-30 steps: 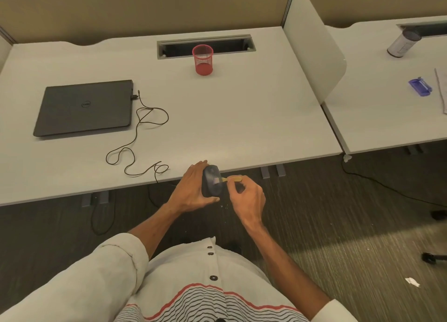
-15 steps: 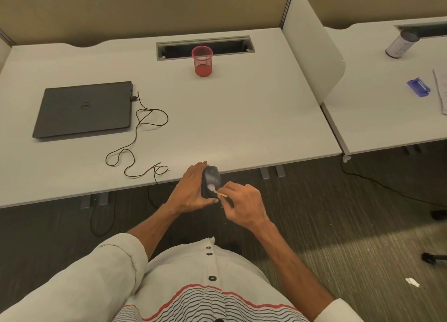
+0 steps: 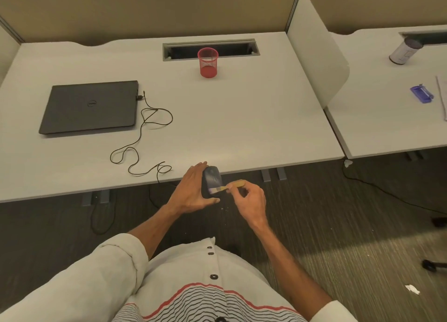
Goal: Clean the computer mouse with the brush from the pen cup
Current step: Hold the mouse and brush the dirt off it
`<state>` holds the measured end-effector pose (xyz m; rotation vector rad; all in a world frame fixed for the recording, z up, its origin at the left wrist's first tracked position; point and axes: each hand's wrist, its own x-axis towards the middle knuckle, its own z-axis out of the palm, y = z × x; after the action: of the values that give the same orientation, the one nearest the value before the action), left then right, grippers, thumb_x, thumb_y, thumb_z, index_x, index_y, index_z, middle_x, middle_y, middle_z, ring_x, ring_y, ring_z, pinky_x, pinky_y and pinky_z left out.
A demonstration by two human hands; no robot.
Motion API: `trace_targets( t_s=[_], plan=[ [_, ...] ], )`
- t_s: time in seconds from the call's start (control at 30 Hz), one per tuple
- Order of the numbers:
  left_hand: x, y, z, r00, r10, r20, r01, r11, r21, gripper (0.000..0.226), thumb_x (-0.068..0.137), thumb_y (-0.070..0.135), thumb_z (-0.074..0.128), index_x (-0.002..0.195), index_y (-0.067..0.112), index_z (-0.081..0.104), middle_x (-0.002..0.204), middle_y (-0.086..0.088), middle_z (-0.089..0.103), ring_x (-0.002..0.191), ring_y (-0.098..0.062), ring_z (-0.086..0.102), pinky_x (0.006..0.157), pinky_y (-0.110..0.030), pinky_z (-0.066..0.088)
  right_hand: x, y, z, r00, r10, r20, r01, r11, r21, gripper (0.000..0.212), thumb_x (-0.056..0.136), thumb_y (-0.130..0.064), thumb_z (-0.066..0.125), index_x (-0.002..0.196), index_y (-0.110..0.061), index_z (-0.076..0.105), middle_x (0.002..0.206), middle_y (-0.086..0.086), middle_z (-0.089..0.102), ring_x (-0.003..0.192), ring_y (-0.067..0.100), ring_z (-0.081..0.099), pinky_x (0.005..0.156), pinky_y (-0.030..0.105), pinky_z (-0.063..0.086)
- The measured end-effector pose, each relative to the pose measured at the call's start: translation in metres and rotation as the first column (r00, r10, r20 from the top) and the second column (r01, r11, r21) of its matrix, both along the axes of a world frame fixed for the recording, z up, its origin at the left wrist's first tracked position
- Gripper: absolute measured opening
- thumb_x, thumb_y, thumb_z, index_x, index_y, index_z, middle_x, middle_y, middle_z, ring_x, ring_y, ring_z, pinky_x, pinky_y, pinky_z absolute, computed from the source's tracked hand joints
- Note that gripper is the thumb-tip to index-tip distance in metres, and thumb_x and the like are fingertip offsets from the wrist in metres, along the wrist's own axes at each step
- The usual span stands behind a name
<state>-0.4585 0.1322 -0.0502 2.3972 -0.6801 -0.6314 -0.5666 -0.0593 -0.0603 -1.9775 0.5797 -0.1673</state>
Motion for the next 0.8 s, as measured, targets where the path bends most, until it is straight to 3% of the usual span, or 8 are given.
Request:
trace_targets(
  t_s=[0.1, 0.23, 0.33, 0.43, 0.53, 0.63, 0.8],
  plan=[
    [0.0, 0.001, -0.001, 1.0, 0.003, -0.006, -0.003, 1.0, 0.004, 0.122, 0.081, 0.062, 0.086, 0.17, 0.016, 0.015, 0.179, -0.004, 0.019, 0.166, -0.026, 0.022, 0.138, -0.046, 0.018, -0.009, -0.005, -0.008, 0.995, -0.098, -0.036, 0.098, 0.995, 0.002, 0.009, 0.101, -0.028, 0.076, 0.101, -0.024, 0.084, 0.088, -0.016, 0.076, 0.083, 0.005, 0.069, 0.073, 0.029, 0.058],
    [-0.002, 0.002, -0.002, 1.0, 0.008, -0.017, -0.008, 1.0, 0.001, 0.122, 0.08, 0.06, 0.088, 0.169, 0.016, 0.017, 0.178, -0.004, 0.02, 0.165, -0.027, 0.024, 0.137, -0.045, 0.019, -0.012, -0.011, -0.01, 0.973, -0.223, -0.063, 0.221, 0.975, -0.034, 0.01, 0.101, -0.029, 0.076, 0.101, -0.022, 0.083, 0.083, -0.014, 0.073, 0.075, 0.003, 0.065, 0.069, 0.028, 0.051],
    [-0.003, 0.002, -0.002, 1.0, -0.01, -0.012, 0.01, 1.0, 0.012, 0.123, 0.08, 0.062, 0.087, 0.169, 0.016, 0.016, 0.179, -0.004, 0.019, 0.166, -0.027, 0.022, 0.138, -0.047, 0.018, -0.004, -0.012, -0.007, 0.949, -0.301, -0.09, 0.314, 0.912, 0.262, 0.012, 0.103, -0.028, 0.074, 0.098, -0.023, 0.083, 0.084, -0.006, 0.079, 0.075, 0.011, 0.068, 0.071, 0.034, 0.057],
    [-0.004, 0.001, -0.001, 0.999, -0.024, -0.021, 0.025, 1.0, 0.015, 0.121, 0.081, 0.062, 0.086, 0.169, 0.017, 0.016, 0.179, -0.004, 0.017, 0.167, -0.027, 0.019, 0.138, -0.048, 0.016, 0.01, -0.006, 0.003, 0.949, -0.272, -0.162, 0.316, 0.776, 0.546, 0.011, 0.102, -0.029, 0.076, 0.104, -0.022, 0.084, 0.097, -0.01, 0.082, 0.103, 0.014, 0.074, 0.088, 0.034, 0.054],
    [-0.004, 0.0, 0.001, 0.999, -0.038, -0.016, 0.038, 0.999, 0.024, 0.121, 0.081, 0.062, 0.086, 0.17, 0.018, 0.017, 0.18, -0.003, 0.016, 0.167, -0.027, 0.017, 0.138, -0.048, 0.015, 0.021, 0.005, 0.006, 0.969, -0.182, -0.165, 0.246, 0.728, 0.64, 0.016, 0.106, -0.029, 0.07, 0.112, -0.019, 0.081, 0.12, -0.002, 0.08, 0.124, 0.017, 0.069, 0.105, 0.038, 0.049],
    [-0.005, -0.001, 0.002, 0.999, -0.054, -0.002, 0.054, 0.998, 0.029, 0.121, 0.082, 0.064, 0.084, 0.17, 0.018, 0.016, 0.18, -0.004, 0.014, 0.168, -0.026, 0.015, 0.139, -0.047, 0.012, 0.026, 0.013, 0.007, 0.966, -0.186, -0.18, 0.259, 0.67, 0.696, 0.014, 0.11, -0.027, 0.064, 0.114, -0.022, 0.076, 0.126, 0.002, 0.077, 0.127, 0.022, 0.068, 0.106, 0.039, 0.049],
    [-0.006, -0.001, 0.003, 0.998, -0.066, -0.013, 0.066, 0.998, 0.015, 0.121, 0.082, 0.069, 0.08, 0.171, 0.02, 0.013, 0.182, -0.003, 0.008, 0.169, -0.025, 0.007, 0.139, -0.044, 0.004, 0.03, 0.018, 0.002, 0.954, -0.186, -0.235, 0.3, 0.593, 0.747, 0.023, 0.11, -0.032, 0.064, 0.127, -0.018, 0.07, 0.131, 0.005, 0.077, 0.128, 0.027, 0.069, 0.111, 0.06, 0.047]
  ],
)
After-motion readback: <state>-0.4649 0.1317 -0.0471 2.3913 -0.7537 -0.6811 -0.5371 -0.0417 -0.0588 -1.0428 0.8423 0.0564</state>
